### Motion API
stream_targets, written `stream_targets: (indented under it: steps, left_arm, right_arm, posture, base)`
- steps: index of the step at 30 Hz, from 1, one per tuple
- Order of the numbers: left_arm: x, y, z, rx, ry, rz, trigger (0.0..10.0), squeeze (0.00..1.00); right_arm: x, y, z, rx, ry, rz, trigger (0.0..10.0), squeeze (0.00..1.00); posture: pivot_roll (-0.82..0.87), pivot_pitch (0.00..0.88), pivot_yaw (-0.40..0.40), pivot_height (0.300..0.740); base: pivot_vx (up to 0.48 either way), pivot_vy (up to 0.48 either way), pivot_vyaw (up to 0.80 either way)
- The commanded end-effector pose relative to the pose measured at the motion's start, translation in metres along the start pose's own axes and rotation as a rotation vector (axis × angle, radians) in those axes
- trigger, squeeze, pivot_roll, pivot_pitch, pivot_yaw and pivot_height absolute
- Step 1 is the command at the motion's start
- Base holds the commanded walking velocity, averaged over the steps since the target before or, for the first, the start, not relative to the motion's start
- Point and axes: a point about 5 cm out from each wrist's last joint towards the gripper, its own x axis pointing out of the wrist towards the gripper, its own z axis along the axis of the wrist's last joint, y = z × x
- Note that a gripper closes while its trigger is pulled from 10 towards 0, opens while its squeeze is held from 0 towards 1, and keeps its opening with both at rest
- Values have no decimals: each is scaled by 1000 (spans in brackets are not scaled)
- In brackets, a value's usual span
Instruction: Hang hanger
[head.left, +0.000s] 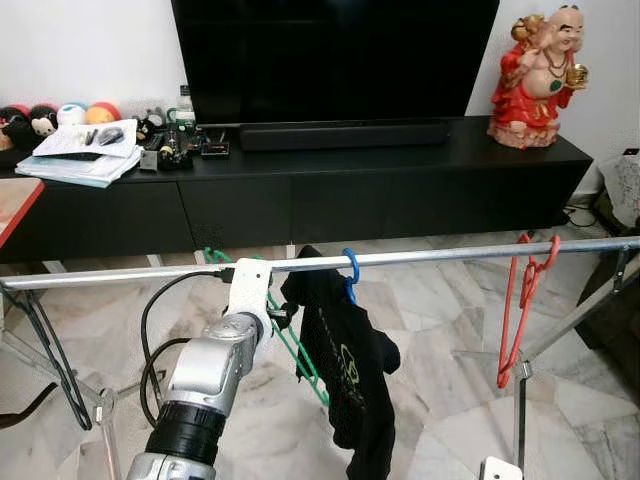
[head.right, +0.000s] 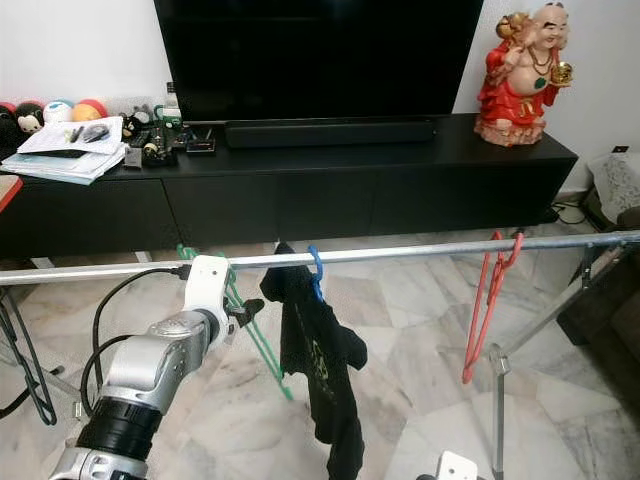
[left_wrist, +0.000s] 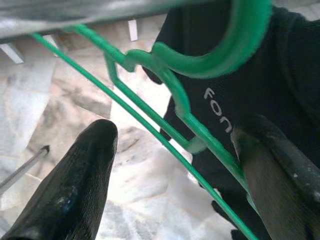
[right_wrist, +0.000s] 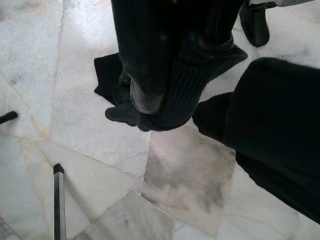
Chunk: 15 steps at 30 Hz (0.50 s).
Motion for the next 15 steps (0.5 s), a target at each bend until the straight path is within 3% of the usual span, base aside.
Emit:
stream_targets:
  steps: [1,8,15]
  left_arm:
    - [1,-2,5,12,-16,10,10000,0]
    - [-2,-8,12,23,-66,-50,10000,0]
    - [0,-15,3,55,-43,-96,10000,0]
  right_arm:
    - [0,1,0,-5,0,4,10000,0]
    - [0,1,0,-7,1,4,10000,0]
    - [0,2,0,-9,1,9,10000,0]
  posture:
    - [75,46,-34,740]
    - [83,49,-35,740]
    - [80,49,-36,740]
  base:
    - [0,0,0]
    - [0,0,0]
    - [0,0,0]
